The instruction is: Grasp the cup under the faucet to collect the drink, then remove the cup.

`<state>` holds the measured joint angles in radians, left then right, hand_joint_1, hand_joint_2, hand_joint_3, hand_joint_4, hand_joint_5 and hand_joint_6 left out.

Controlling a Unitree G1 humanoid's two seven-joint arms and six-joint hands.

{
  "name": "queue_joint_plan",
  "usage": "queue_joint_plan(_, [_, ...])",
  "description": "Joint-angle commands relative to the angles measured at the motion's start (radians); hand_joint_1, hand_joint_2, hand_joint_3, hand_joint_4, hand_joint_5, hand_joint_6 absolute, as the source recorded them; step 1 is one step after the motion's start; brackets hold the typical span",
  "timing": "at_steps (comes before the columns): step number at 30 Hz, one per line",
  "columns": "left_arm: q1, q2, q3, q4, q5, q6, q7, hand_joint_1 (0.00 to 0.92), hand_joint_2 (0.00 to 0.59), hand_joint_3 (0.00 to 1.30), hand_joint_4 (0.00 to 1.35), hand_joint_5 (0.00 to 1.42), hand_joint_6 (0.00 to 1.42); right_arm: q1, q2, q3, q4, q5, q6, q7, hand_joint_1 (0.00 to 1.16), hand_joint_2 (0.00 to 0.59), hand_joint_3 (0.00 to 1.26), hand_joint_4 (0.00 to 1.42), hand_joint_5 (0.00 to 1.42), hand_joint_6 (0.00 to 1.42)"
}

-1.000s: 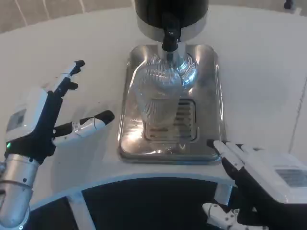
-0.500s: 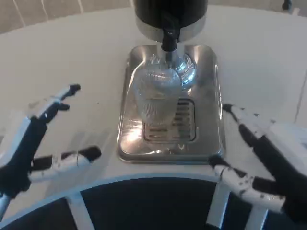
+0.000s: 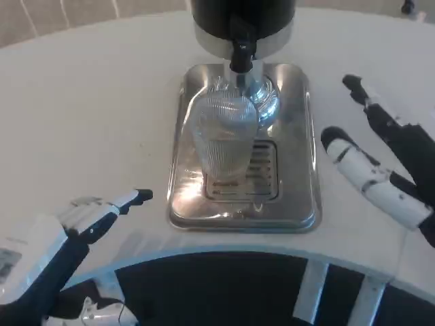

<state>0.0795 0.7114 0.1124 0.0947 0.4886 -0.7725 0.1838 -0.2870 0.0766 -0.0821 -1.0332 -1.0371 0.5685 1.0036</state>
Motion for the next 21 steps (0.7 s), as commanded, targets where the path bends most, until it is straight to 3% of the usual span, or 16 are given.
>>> queue_joint_plan(1, [0.06, 0.024, 0.025, -0.047, 0.042, -0.044, -0.023, 0.125, 0.067, 0.19, 0.19, 0.26, 0.24, -0.074, 0.002, 0.036, 0.008, 0.038, 0.084, -0.014, 0.07, 0.469, 0.0, 0.0, 0.0, 0.0])
queue_joint_plan(6, [0.093, 0.021, 0.04, -0.073, 0.068, -0.064, -0.029, 0.122, 0.068, 0.18, 0.18, 0.24, 0.24, -0.15, -0.027, 0.052, 0.075, 0.116, 0.145, -0.069, 0.0, 0.461, 0.0, 0.0, 0.0, 0.0])
queue_joint_plan(21, [0.135, 0.015, 0.092, -0.114, 0.059, -0.059, -0.046, 0.111, 0.07, 0.18, 0.16, 0.23, 0.22, -0.292, -0.159, 0.093, 0.227, 0.371, 0.231, -0.239, 0.0, 0.449, 0.0, 0.0, 0.0, 0.0])
